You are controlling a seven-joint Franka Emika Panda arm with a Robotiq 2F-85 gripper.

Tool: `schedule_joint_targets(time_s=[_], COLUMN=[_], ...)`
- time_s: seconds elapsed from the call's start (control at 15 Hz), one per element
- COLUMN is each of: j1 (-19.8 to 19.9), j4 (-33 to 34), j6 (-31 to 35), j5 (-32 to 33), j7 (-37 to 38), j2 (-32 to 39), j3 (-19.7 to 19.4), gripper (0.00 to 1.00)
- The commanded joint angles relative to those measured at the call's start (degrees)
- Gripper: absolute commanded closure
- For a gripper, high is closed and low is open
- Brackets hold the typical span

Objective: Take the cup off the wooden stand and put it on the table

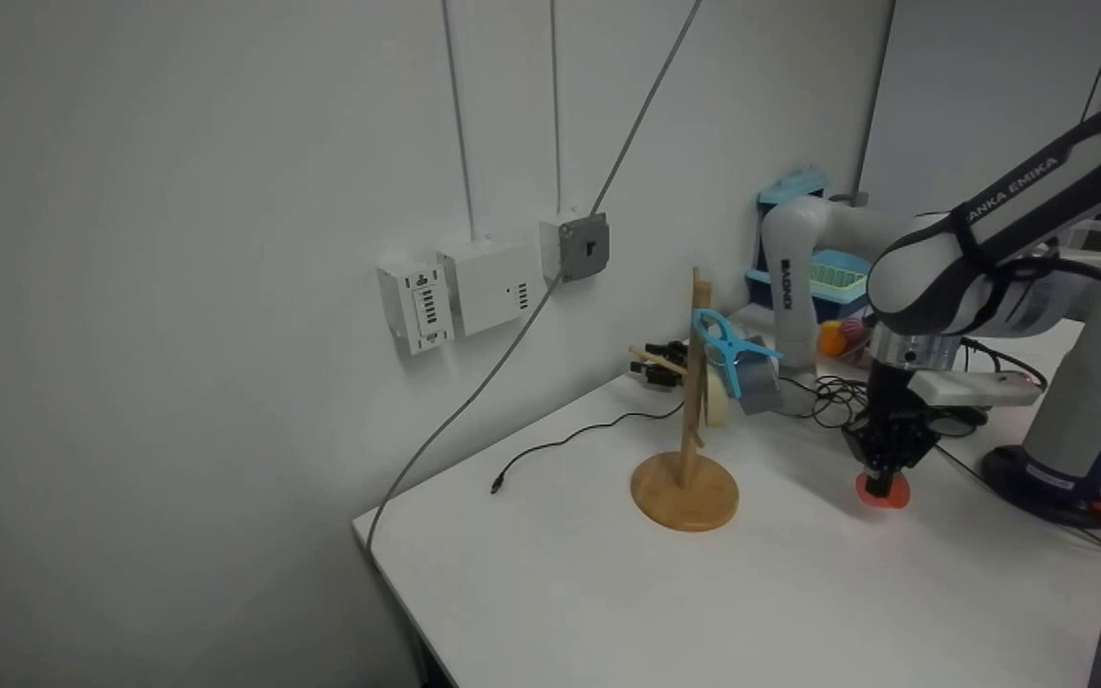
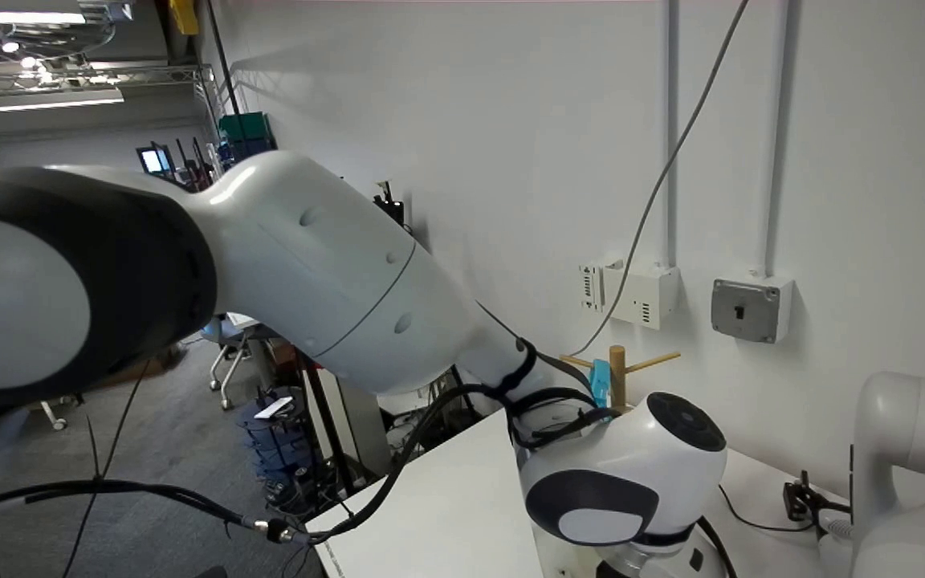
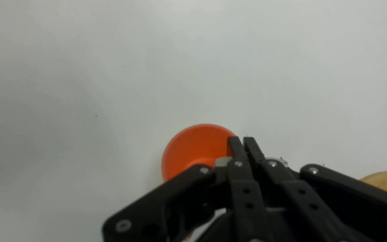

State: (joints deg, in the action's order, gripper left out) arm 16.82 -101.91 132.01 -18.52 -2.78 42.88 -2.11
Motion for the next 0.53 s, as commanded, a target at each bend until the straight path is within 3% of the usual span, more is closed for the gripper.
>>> schedule_joint_targets(time_s=[0.0, 0.47], j1=[0.3, 0.5], j4=[4.8, 9.1], j6=[-4.6, -13.0], j5=[-0.4, -0.6], j7=[3.0, 6.7], j2=[3.4, 6.9], j3=[-0.7, -1.3], gripper=[0.99, 0.99])
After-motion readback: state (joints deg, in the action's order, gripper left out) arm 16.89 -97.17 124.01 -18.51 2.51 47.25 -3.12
